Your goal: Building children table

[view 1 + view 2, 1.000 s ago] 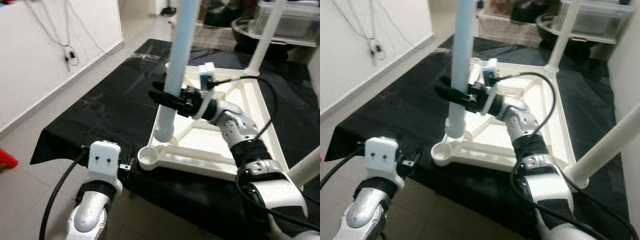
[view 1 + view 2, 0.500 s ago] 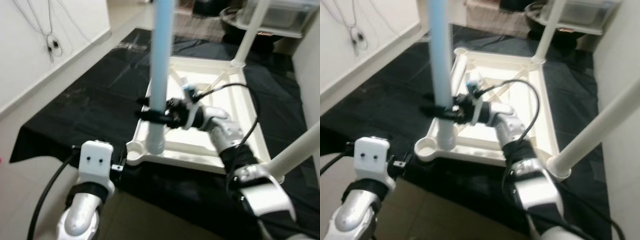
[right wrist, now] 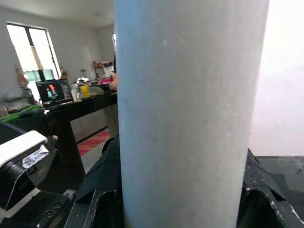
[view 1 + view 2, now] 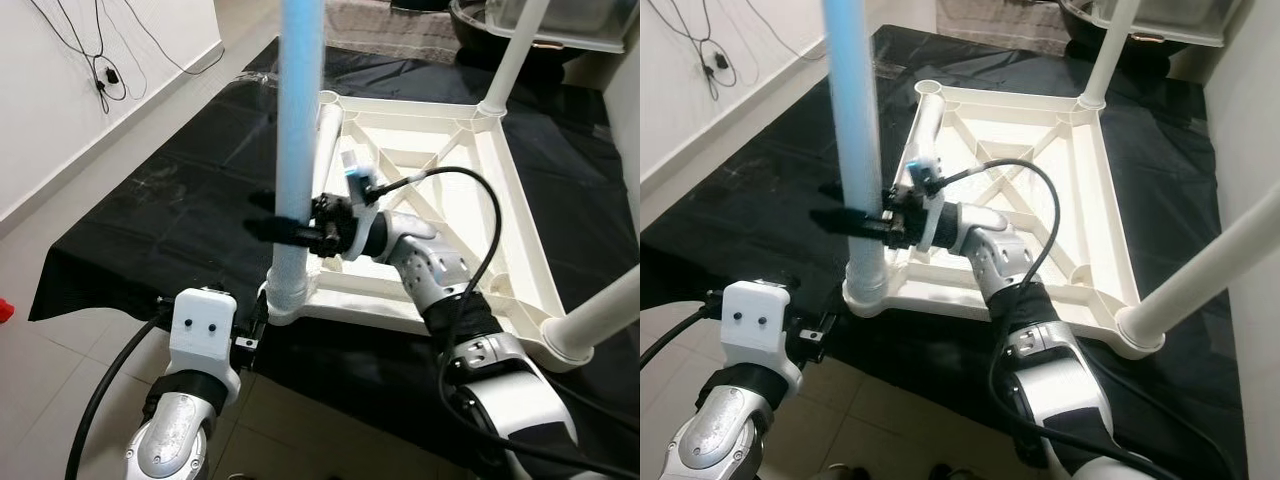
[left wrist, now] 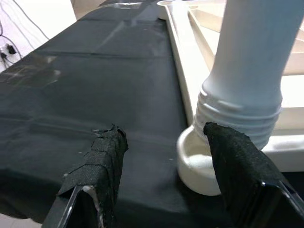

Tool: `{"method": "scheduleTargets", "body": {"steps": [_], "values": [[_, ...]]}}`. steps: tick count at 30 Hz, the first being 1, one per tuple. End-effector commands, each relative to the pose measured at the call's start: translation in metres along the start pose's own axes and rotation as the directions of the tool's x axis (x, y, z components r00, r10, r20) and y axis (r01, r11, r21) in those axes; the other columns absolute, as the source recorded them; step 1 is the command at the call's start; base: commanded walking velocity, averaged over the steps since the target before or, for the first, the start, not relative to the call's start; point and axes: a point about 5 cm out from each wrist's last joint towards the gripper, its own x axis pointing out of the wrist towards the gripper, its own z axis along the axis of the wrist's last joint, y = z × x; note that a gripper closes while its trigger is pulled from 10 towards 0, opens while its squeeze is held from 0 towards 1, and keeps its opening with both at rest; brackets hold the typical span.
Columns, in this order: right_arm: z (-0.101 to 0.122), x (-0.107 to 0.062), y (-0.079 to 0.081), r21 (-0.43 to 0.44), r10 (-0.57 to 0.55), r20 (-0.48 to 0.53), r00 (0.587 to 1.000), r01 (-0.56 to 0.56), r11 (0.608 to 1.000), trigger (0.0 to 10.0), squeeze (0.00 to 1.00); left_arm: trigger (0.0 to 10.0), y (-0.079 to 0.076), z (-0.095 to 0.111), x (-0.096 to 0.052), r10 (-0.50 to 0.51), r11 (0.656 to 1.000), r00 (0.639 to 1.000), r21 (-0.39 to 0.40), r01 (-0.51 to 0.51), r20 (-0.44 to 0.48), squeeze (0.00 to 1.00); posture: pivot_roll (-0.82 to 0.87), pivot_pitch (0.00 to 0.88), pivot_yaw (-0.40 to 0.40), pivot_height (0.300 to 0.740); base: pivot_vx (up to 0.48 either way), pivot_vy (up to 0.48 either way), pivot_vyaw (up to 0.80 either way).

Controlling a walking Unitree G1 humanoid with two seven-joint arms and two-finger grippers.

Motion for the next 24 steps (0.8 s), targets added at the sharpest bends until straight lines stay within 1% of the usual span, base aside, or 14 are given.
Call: {"method": "scheduleTargets", "body": {"steps": [1,6,14,17,19,24], "values": [[0.004,0.004,0.002,-0.01,0.033,0.01,0.999,-0.033,0.999,10.0,0.0,10.0,0.001,-0.001,-0.002,0.003,1.0,1.0,0.006,-0.003,-0.012,0.0,0.16,0.201,-0.072,0.74,0.0,0.0,0.0],[0.004,0.002,0.005,-0.026,0.04,-0.003,0.999,-0.04,0.999,10.0,0.0,10.0,0.002,-0.001,-0.002,0.011,1.0,1.0,0.019,-0.011,-0.014,0.0,0.16,0.192,-0.071,0.74,0.0,0.0,0.0],[0.004,-0.001,0.006,-0.018,0.046,-0.002,0.999,-0.046,0.999,10.0,0.0,10.0,0.002,-0.001,-0.002,0.012,1.0,1.0,0.025,-0.012,-0.01,0.0,0.16,0.183,-0.075,0.74,0.0,0.0,0.0],[0.003,-0.002,0.007,-0.02,0.059,-0.012,0.998,-0.059,0.998,10.0,0.0,10.0,0.002,-0.001,-0.002,0.011,1.0,1.0,0.026,-0.011,-0.01,0.0,0.16,0.183,-0.075,0.74,0.0,0.0,0.0],[0.001,-0.003,0.011,-0.014,0.096,-0.02,0.995,-0.097,0.995,10.0,0.0,10.0,0.002,-0.002,-0.002,0.011,1.0,1.0,0.026,-0.01,-0.012,0.0,0.16,0.181,-0.075,0.74,0.0,0.0,0.0],[-0.003,-0.001,0.015,-0.012,0.128,-0.039,0.991,-0.129,0.992,10.0,0.0,10.0,0.002,-0.002,-0.002,0.01,1.0,1.0,0.024,-0.009,-0.014,0.0,0.15,0.18,-0.075,0.74,0.0,0.0,0.0]]}}
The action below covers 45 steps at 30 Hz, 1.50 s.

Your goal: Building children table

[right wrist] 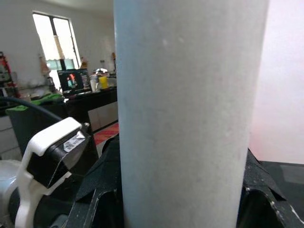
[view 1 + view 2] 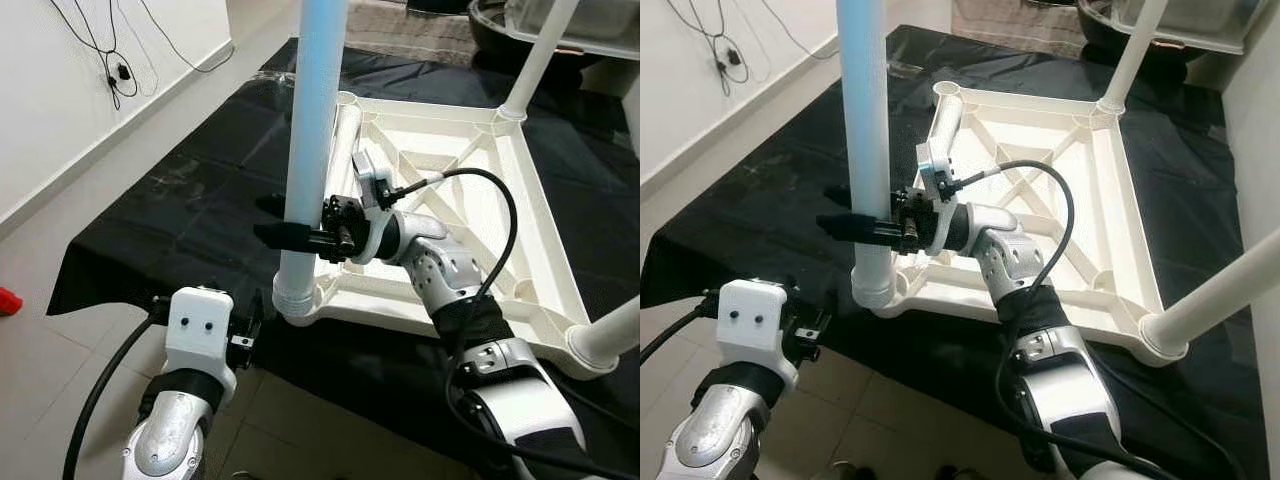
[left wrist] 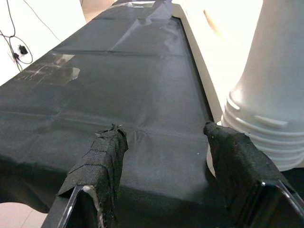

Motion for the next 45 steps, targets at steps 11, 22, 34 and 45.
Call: {"method": "scheduleTargets", "body": {"steps": [11,22,34,45], "values": [[-0.009,0.017,0.005,-0.033,0.035,-0.007,0.999,-0.035,0.999,10.0,0.0,10.0,0.001,-0.002,-0.004,0.003,1.0,1.0,0.004,-0.003,-0.012,0.0,0.16,0.182,-0.082,0.74,0.0,0.0,0.0],[-0.035,0.013,0.0,-0.116,-0.101,-0.128,0.987,0.086,0.99,10.0,0.0,10.0,0.002,-0.004,-0.013,0.003,1.0,0.999,0.01,-0.002,-0.038,0.0,0.16,0.207,-0.086,0.74,0.0,0.0,0.0],[-0.03,-0.006,-0.01,-0.114,-0.13,-0.146,0.981,0.114,0.987,10.0,0.0,10.0,0.002,-0.01,-0.022,-0.005,1.0,0.997,0.017,0.007,-0.08,0.0,0.18,0.214,-0.085,0.74,0.0,0.0,0.0],[-0.034,-0.022,-0.008,-0.072,-0.096,-0.16,0.982,0.085,0.994,10.0,0.0,10.0,0.001,-0.009,-0.022,-0.009,1.0,0.997,0.015,0.01,-0.076,0.0,0.17,0.221,-0.078,0.74,0.0,0.0,0.0]]}}
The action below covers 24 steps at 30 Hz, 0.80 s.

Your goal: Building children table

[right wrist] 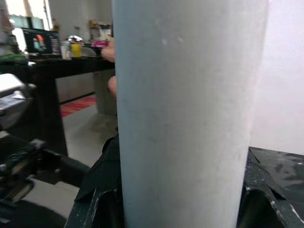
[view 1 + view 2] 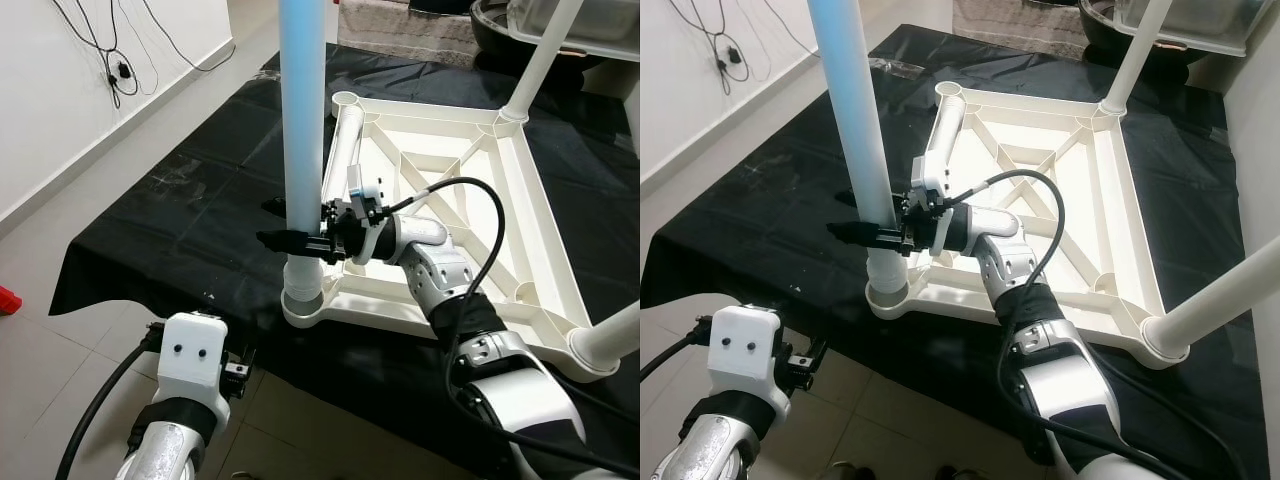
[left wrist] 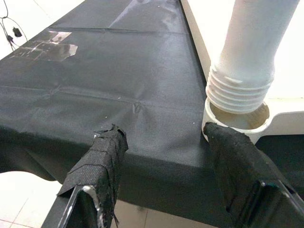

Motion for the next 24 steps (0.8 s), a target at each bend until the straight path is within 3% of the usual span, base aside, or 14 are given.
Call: {"method": "scheduleTargets", "body": {"steps": [1,24], "values": [[-0.02,-0.007,0.008,0.095,0.021,-0.04,0.999,-0.018,0.995,10.0,0.0,10.0,0.0,0.0,-0.002,0.001,1.0,1.0,0.009,-0.001,-0.009,0.0,0.17,0.22,-0.079,0.74,0.0,0.0,0.0],[-0.029,0.005,0.029,0.135,0.165,0.015,0.986,-0.165,0.977,10.0,0.0,10.0,0.004,0.002,-0.002,0.011,1.0,1.0,0.018,-0.011,0.001,0.0,0.18,0.218,-0.079,0.74,0.0,0.0,0.0]]}}
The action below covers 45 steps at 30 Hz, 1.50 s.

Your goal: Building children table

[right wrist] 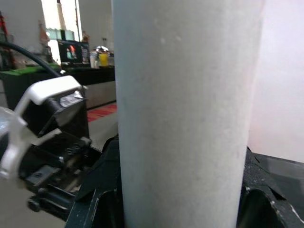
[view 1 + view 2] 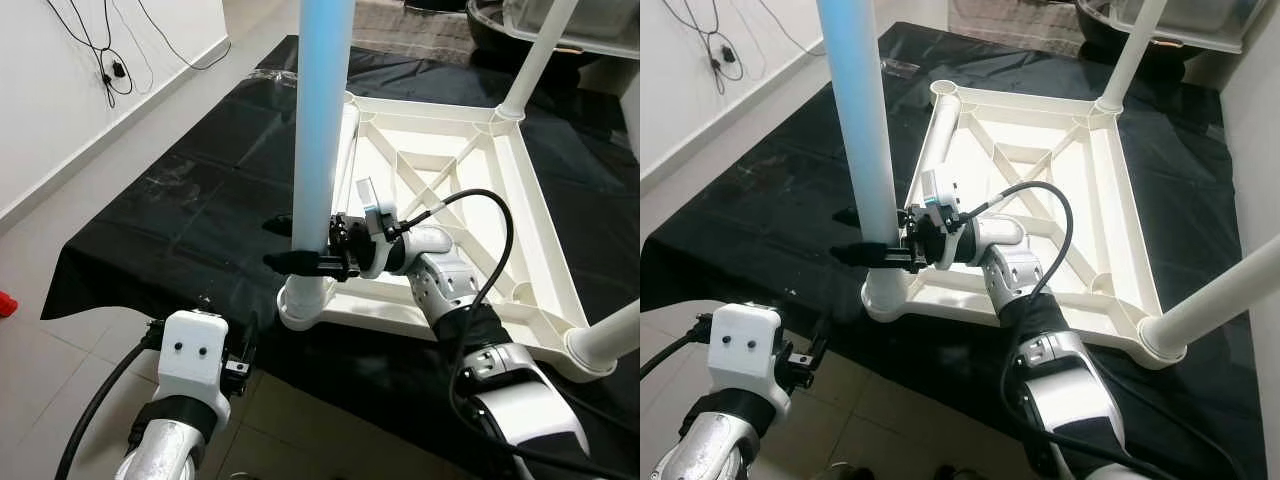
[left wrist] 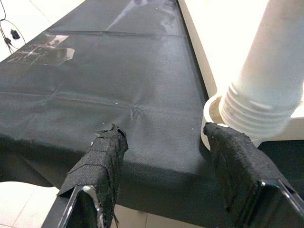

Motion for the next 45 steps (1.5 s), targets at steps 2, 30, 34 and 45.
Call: {"method": "scheduleTargets", "body": {"steps": [2,30,34,45], "values": [[-0.025,0.004,0.012,0.11,0.041,-0.039,0.998,-0.037,0.993,10.0,0.0,10.0,0.002,0.0,-0.003,0.003,1.0,1.0,0.013,-0.003,-0.004,0.0,0.17,0.216,-0.078,0.74,0.0,0.0,0.0],[-0.005,0.006,-0.008,0.027,-0.055,-0.045,0.997,0.056,0.998,10.0,0.0,10.0,0.0,0.001,-0.002,-0.004,1.0,1.0,0.013,0.004,0.005,0.0,0.17,0.195,-0.085,0.74,0.0,0.0,0.0],[-0.01,0.005,-0.005,0.037,-0.044,-0.06,0.997,0.046,0.998,10.0,0.0,10.0,0.001,0.001,-0.002,-0.005,1.0,1.0,0.014,0.005,0.004,0.0,0.17,0.202,-0.085,0.74,0.0,0.0,0.0],[-0.019,0.003,-0.009,0.031,-0.107,-0.093,0.99,0.11,0.993,10.0,0.0,10.0,0.0,0.001,-0.003,-0.003,1.0,1.0,0.015,0.003,0.0,0.0,0.17,0.213,-0.088,0.74,0.0,0.0,0.0]]}}
